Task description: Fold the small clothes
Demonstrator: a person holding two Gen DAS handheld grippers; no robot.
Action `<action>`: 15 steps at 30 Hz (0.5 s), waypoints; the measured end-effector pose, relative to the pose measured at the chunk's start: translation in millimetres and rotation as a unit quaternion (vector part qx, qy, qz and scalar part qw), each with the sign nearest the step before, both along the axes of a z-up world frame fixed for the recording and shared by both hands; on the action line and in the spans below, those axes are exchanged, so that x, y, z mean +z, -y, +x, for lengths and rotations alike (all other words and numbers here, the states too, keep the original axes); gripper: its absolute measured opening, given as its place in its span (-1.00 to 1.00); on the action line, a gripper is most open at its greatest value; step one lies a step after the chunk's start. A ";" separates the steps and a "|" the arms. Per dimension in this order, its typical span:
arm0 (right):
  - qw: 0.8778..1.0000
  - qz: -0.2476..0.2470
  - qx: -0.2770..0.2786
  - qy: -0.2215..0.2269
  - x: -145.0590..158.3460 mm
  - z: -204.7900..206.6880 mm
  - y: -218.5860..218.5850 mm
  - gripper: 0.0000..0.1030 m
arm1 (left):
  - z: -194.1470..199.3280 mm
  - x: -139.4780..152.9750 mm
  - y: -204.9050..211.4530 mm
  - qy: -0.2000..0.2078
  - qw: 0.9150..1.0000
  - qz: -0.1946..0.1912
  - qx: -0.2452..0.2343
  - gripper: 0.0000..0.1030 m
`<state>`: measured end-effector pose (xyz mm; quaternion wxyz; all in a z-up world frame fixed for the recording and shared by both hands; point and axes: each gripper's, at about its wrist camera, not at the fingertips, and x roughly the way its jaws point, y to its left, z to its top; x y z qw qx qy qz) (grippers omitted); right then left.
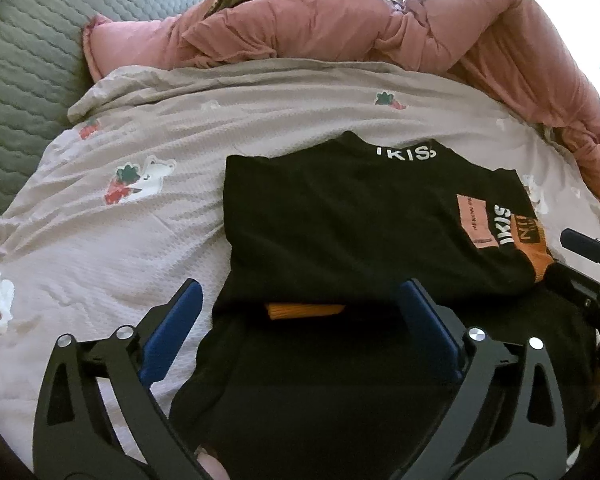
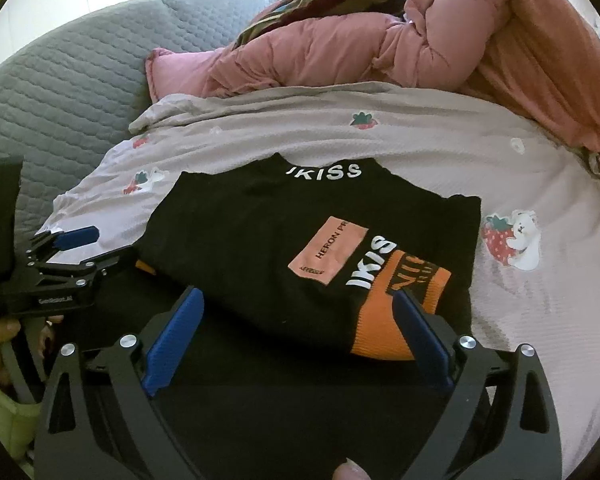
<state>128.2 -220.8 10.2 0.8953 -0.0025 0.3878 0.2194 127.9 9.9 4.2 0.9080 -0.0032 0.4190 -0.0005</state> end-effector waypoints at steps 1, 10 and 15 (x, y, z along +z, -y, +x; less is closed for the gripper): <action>1.000 0.000 0.000 0.001 0.9 -0.7 0.4 0.85 | -1.5 1.4 0.5 0.002 1.000 0.000 0.000 0.81; 1.000 -0.003 -0.004 0.013 12.4 -9.9 5.7 0.85 | -16.2 7.3 -4.7 0.012 1.000 0.005 0.007 0.81; 1.000 -0.008 -0.008 0.020 18.8 -16.3 9.5 0.85 | -28.5 11.0 -12.3 0.017 1.000 0.004 0.012 0.81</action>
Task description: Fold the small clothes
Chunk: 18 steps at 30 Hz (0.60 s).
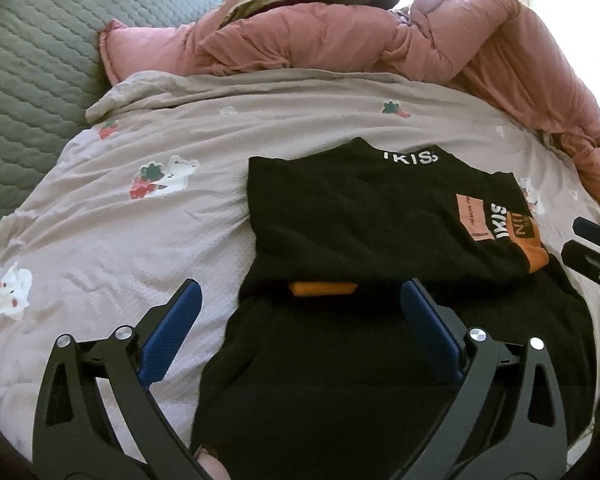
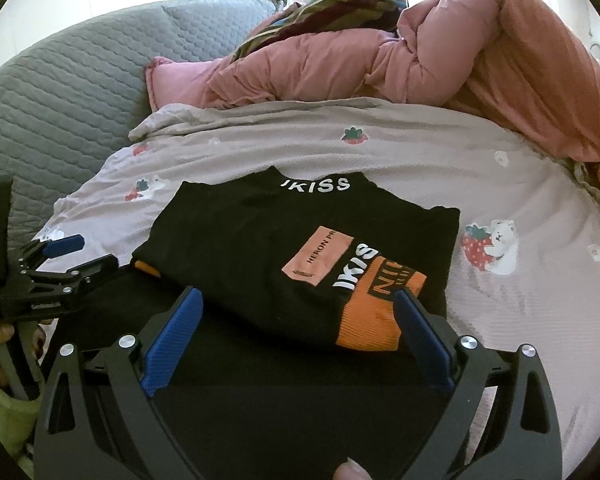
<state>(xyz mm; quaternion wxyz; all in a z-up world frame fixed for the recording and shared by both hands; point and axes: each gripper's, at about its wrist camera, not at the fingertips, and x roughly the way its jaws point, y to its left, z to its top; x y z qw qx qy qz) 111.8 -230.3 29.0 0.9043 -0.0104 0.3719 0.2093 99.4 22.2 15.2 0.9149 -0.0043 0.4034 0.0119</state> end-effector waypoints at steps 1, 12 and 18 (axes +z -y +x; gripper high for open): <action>1.000 -0.001 -0.001 0.002 1.6 -1.8 1.1 0.85 | -3.1 1.8 -1.5 0.002 1.000 0.001 0.001 0.81; 1.000 -0.014 -0.010 0.010 11.6 -21.4 12.0 0.85 | -31.0 14.7 -19.1 0.022 1.000 -0.001 0.012 0.81; 1.000 -0.022 -0.007 0.013 14.3 -33.5 12.1 0.85 | -43.9 19.4 -36.7 0.032 0.999 -0.012 0.032 0.81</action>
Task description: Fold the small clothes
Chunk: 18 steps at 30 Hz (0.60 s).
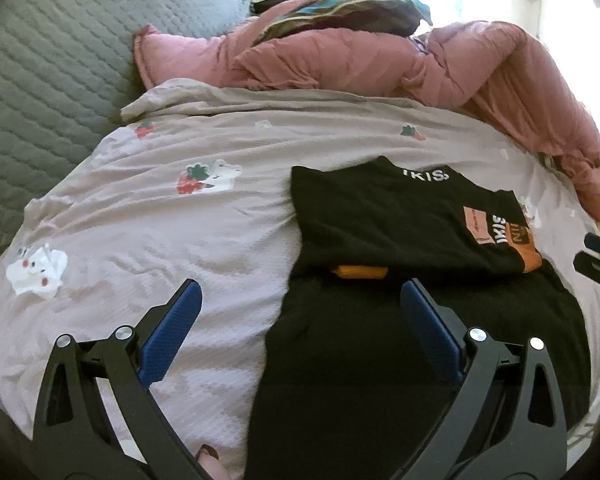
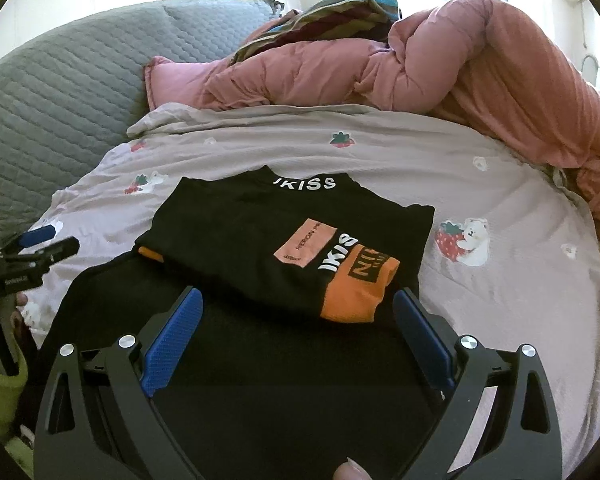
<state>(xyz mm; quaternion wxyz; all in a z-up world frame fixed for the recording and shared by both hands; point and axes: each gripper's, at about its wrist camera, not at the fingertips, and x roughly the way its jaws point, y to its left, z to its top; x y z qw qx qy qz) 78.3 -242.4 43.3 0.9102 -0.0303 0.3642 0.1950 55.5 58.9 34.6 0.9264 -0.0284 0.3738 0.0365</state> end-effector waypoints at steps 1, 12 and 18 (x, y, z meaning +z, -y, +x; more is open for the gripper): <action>1.000 -0.001 0.001 0.000 0.2 -1.5 -0.5 0.85 | -1.7 0.2 -2.0 0.000 1.000 0.000 0.002 0.81; 1.000 -0.008 0.005 -0.008 -5.9 -19.9 6.6 0.85 | -25.5 -6.9 -15.4 -0.009 1.000 -0.002 0.014 0.81; 1.000 -0.008 0.000 -0.011 -9.8 -27.4 16.2 0.85 | -36.4 -14.9 -12.9 -0.018 1.000 0.007 0.007 0.81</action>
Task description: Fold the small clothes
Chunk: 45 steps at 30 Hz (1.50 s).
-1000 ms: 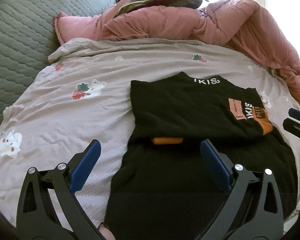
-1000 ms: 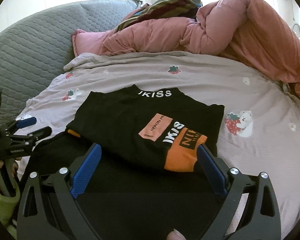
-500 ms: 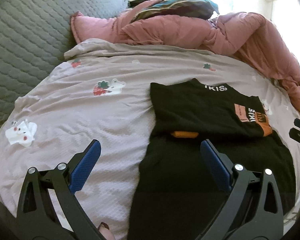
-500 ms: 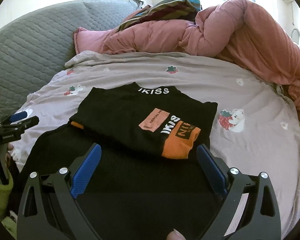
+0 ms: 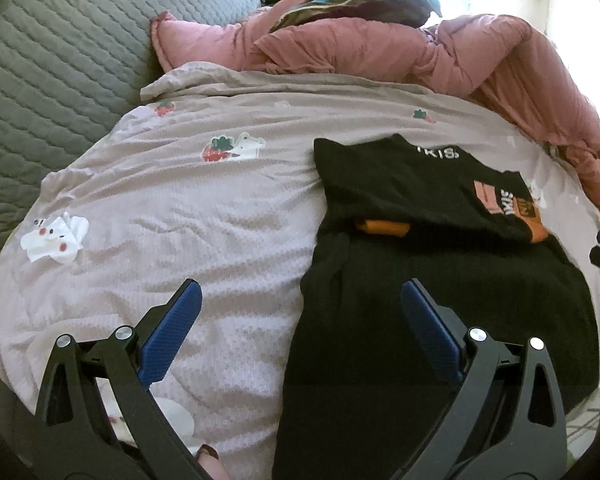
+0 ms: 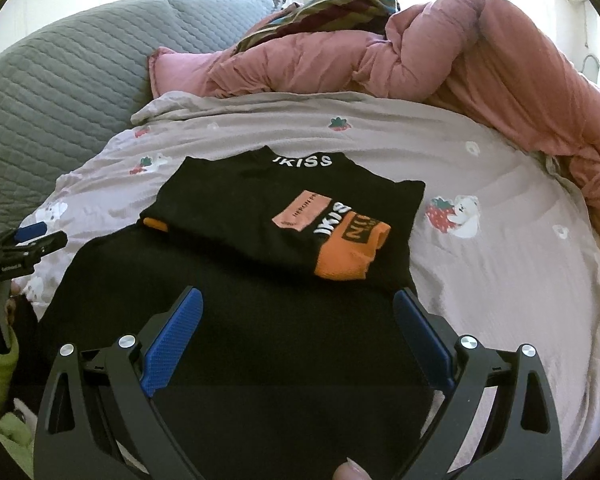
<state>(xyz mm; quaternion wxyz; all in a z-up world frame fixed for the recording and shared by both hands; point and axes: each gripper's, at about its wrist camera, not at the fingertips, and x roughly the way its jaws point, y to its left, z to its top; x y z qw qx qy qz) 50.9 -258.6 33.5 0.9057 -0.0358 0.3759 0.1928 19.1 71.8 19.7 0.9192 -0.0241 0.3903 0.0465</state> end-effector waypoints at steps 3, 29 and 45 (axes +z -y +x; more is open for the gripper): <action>1.000 0.003 -0.004 -0.002 -2.4 -2.6 6.1 0.85 | -4.3 -7.1 2.4 -0.011 1.000 -0.001 -0.003 0.81; 1.000 0.000 0.007 -0.014 -13.3 -39.0 31.5 0.85 | -31.8 -45.4 -0.9 -0.079 0.993 -0.072 -0.039 0.07; 0.998 -0.023 0.011 -0.065 -36.0 -58.2 58.7 0.85 | -29.3 -54.7 -0.3 -0.098 0.991 -0.081 -0.049 -0.75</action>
